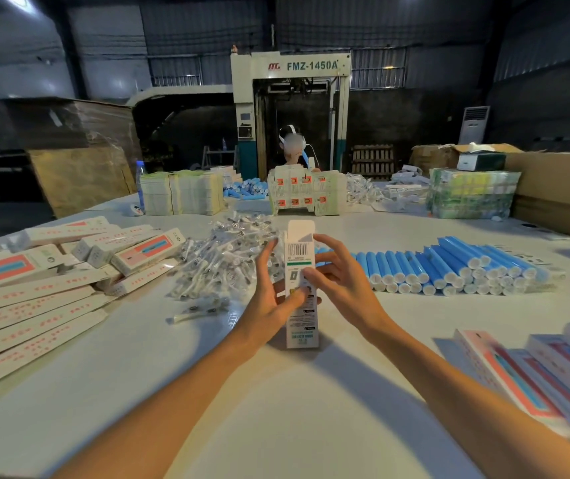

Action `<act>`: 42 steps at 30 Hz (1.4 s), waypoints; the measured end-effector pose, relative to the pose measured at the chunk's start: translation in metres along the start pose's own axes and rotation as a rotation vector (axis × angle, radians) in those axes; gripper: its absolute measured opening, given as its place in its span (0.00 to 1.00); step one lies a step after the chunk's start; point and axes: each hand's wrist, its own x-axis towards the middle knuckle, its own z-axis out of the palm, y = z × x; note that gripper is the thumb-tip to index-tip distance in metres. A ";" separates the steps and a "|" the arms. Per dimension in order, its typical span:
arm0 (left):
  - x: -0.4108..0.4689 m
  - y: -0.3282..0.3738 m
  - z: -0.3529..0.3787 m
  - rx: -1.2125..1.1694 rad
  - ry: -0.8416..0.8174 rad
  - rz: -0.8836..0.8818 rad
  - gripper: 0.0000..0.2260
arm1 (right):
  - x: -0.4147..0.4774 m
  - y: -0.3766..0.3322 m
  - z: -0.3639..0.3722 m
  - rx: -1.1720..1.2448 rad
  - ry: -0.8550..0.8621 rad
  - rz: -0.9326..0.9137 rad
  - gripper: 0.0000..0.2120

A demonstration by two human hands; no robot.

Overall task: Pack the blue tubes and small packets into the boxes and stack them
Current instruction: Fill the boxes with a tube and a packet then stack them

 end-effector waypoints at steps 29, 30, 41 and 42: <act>0.007 0.005 0.007 0.141 0.002 0.070 0.51 | 0.037 -0.037 -0.019 -0.083 -0.049 -0.003 0.11; 0.007 0.005 0.006 0.147 -0.003 0.066 0.51 | 0.039 -0.039 -0.020 -0.116 -0.075 -0.016 0.11; 0.006 0.007 0.007 0.182 0.006 0.048 0.52 | 0.040 -0.036 -0.020 -0.339 -0.058 -0.195 0.03; 0.007 0.008 0.006 0.178 0.005 0.047 0.52 | 0.040 -0.037 -0.021 -0.298 -0.083 -0.172 0.03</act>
